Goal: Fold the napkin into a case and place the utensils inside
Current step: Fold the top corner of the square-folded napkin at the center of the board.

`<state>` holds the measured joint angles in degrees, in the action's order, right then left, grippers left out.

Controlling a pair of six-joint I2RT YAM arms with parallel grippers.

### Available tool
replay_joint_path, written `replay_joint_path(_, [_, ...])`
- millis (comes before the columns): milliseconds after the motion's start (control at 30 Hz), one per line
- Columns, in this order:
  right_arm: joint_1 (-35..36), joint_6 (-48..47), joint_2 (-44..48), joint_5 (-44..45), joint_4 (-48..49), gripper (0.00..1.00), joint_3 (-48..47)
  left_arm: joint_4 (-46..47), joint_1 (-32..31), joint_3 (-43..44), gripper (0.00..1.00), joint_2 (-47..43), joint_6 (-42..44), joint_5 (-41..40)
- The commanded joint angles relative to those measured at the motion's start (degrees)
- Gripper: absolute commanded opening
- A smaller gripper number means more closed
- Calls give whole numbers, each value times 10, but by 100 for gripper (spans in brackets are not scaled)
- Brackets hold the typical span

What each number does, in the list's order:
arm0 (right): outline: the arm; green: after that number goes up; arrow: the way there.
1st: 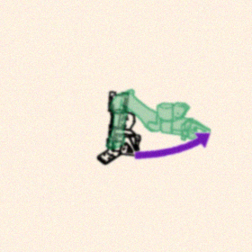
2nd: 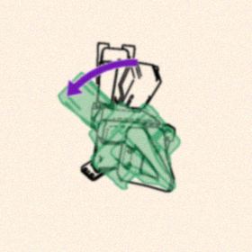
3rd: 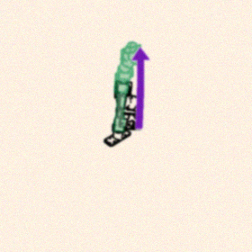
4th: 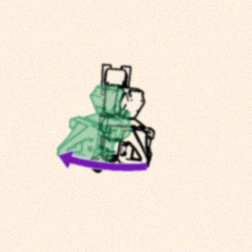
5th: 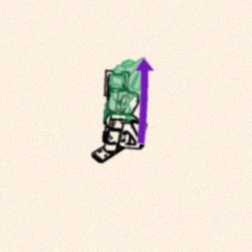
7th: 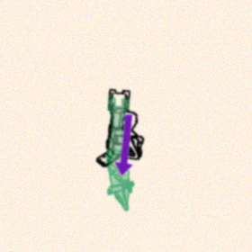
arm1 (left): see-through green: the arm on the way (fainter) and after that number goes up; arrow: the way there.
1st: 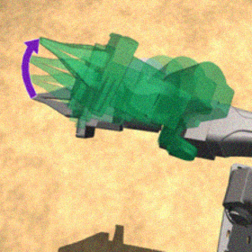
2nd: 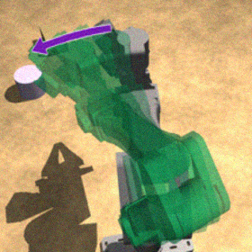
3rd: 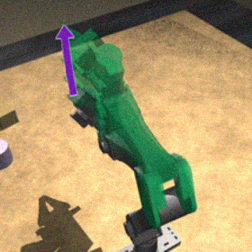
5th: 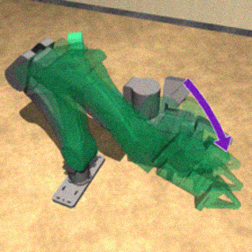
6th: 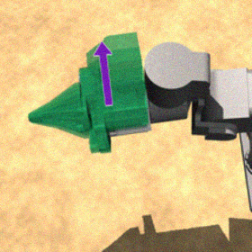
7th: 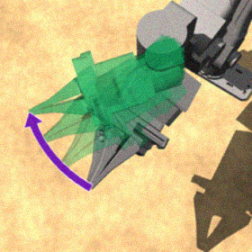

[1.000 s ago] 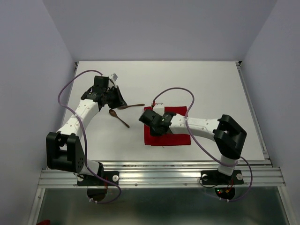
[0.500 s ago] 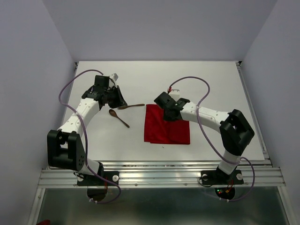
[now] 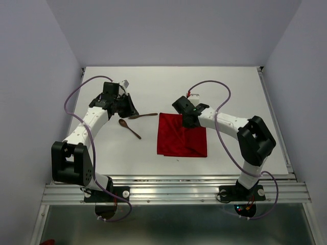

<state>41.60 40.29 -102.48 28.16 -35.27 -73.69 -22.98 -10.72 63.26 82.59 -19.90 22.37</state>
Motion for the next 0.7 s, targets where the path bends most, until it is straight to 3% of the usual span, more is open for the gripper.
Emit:
replay_joint_path(0, [-13, -28, -10, 25, 30, 3, -24, -1, 3, 18, 12, -6, 12, 6])
replay_joint_path(667, [-28, -183, -5, 51, 151, 5, 1, -7, 3, 21, 12, -6, 8, 2])
